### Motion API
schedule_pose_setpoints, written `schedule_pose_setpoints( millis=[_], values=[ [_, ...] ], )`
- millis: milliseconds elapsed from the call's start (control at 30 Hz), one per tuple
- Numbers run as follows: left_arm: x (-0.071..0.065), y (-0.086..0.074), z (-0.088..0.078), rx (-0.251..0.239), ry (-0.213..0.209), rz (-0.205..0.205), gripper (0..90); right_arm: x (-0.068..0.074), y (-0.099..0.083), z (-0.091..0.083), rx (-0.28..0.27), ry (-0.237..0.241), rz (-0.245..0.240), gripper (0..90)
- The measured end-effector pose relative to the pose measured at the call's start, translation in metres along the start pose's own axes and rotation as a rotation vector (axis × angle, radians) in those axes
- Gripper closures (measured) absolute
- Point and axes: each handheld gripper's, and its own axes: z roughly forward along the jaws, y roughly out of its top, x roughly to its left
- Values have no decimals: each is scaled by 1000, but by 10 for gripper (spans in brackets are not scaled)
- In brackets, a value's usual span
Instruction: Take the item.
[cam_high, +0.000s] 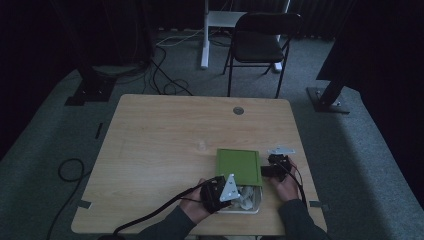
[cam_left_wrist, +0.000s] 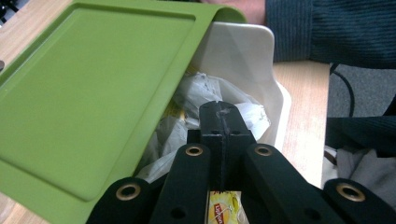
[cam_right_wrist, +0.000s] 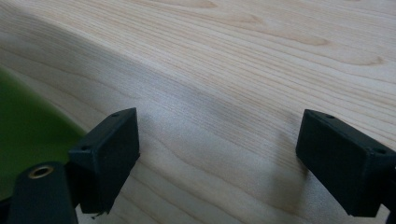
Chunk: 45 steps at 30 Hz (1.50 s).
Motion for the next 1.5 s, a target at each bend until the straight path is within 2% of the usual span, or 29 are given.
schedule_pose_setpoints(
  millis=[267,300,467,833,1200,1500],
  values=[
    [5,1,-7,-12,-27,-16,900,0,0,0,0,0,0,129],
    [7,1,-9,-22,-41,-25,900,0,0,0,0,0,0,130],
    [11,1,-16,-30,-51,-29,900,0,0,0,0,0,0,129],
    [21,2,-26,-55,-91,-78,900,0,0,0,0,0,0,130],
    [31,3,-43,-90,-87,-107,900,0,0,0,-2,0,0,129],
    [33,3,-52,-102,-73,-111,900,0,0,0,-1,0,0,129]
  ],
)
